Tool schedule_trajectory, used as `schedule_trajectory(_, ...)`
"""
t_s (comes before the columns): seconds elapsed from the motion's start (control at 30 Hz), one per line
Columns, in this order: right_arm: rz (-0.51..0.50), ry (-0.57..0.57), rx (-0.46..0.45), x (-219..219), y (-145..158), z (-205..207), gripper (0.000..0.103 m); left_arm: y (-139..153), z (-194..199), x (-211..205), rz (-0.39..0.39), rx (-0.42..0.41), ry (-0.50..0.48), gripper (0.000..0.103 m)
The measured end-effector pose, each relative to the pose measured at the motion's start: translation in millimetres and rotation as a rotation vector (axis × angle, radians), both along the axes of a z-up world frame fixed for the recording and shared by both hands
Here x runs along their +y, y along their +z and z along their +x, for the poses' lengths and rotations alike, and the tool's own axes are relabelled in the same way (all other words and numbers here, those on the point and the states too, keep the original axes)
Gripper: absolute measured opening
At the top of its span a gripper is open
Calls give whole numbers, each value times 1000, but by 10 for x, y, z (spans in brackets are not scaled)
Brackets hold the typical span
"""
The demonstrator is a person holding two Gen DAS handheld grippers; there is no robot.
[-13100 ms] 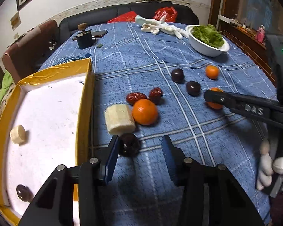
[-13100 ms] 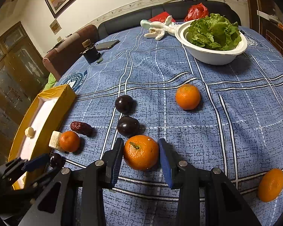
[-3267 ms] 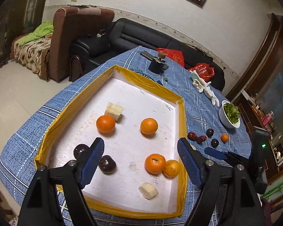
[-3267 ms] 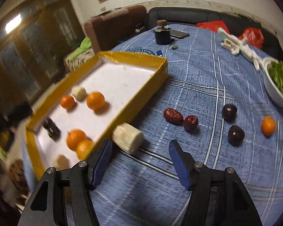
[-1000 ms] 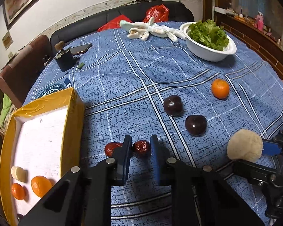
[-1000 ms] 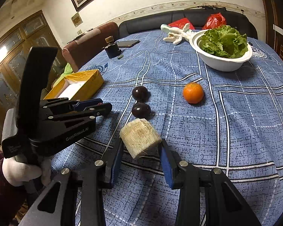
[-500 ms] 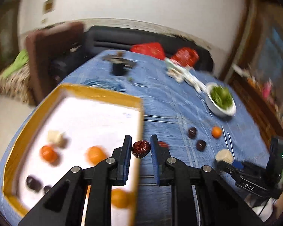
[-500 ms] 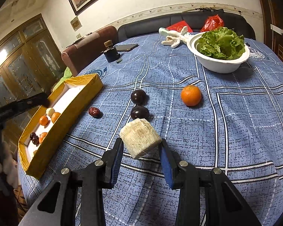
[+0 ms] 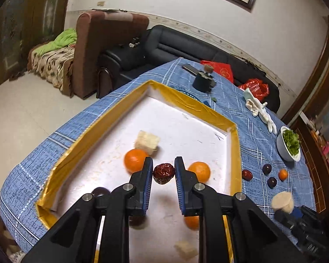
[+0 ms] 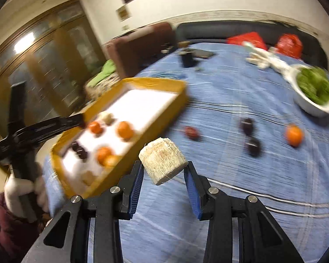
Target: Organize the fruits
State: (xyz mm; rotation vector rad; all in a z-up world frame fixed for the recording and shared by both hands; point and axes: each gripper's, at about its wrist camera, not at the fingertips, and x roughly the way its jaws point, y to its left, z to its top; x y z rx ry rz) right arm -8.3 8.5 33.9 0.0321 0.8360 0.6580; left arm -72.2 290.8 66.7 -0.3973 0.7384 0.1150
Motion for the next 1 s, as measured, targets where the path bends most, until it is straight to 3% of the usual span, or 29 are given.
schedule_trajectory(0.17,-45,100,-4,619,-5,-11,43,-24,-105,190,-61,6,19,20)
schedule_trajectory(0.2,-56,114,-5,726,-18,-5,43,-24,-127,213,-70,6,18,30)
schedule_trajectory(0.23,-67,124,-6,818,-27,5,43,-20,-154,231,-78,3,17,48)
schedule_trajectory(0.27,-78,133,-5,919,-40,31,43,-9,-185,239,-83,-4,17,55)
schedule_trajectory(0.4,-118,143,-21,1191,-89,102,43,51,-254,233,-81,-29,-6,62)
schedule_trajectory(0.5,-124,142,-27,1326,-130,161,50,73,-284,232,-95,-38,-25,68)
schedule_trajectory(0.6,-97,135,-32,1343,-93,151,60,88,-312,245,-103,-45,-32,70)
schedule_trajectory(0.73,-82,112,-53,1266,18,113,60,121,-346,234,-110,-51,-25,78)
schedule_trajectory(0.83,-41,71,-47,1037,130,77,60,180,-397,152,-89,-50,-15,84)
schedule_trajectory(1.0,28,-43,-39,423,327,-65,64,353,-567,-81,-105,-115,-98,84)
